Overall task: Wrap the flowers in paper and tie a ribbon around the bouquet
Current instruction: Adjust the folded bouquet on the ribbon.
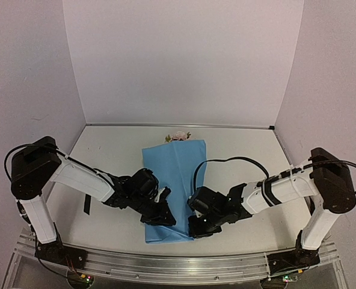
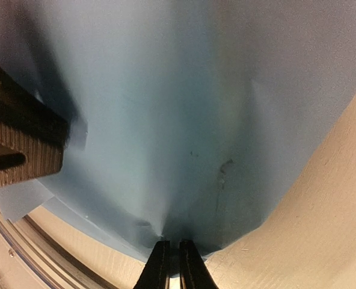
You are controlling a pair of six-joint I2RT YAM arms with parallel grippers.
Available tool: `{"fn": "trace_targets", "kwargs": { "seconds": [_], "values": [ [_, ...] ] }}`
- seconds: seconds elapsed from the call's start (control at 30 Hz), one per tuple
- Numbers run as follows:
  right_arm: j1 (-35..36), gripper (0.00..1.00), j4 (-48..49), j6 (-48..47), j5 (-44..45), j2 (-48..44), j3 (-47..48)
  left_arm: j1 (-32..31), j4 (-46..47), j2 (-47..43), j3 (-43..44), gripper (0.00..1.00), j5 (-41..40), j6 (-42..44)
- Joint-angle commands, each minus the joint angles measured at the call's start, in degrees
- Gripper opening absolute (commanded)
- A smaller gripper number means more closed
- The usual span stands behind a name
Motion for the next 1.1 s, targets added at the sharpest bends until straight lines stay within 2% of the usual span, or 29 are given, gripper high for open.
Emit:
{"fn": "trace_targets", "kwargs": {
  "seconds": [0.0, 0.4, 0.5, 0.73, 0.83, 1.07],
  "values": [
    [0.78, 0.09, -4.34, 0.32, 0.69, 4.05, -0.80, -0.10, 1.93, -2.24, -1.84, 0.14, 2.63, 1.53],
    [0.78, 0.08, -4.40, 0.53, 0.85, 4.41, -0.81, -0.43, -10.39, 1.27, -0.30, 0.04, -10.57, 7.18],
    [0.79, 0.09, -4.50, 0.73, 1.15, 3.88, -0.81, -0.45, -11.34, 2.80, -0.07, 0.01, -11.62, 7.35],
    [0.78, 0.09, -4.79, 1.03, 2.31, 1.72, -0.69, -0.45, -11.63, 3.96, 0.16, 0.00, -13.40, 6.55],
    [0.78, 0.13, -6.02, 0.70, 3.58, -1.22, 0.52, -0.46, -10.61, 3.43, 0.68, 0.00, -13.40, 6.25],
    [-0.81, 0.34, -12.13, -1.39, 8.11, -7.95, 7.44, -0.45, -9.41, 1.97, 2.46, 0.00, -14.13, 5.63]
  ]
}}
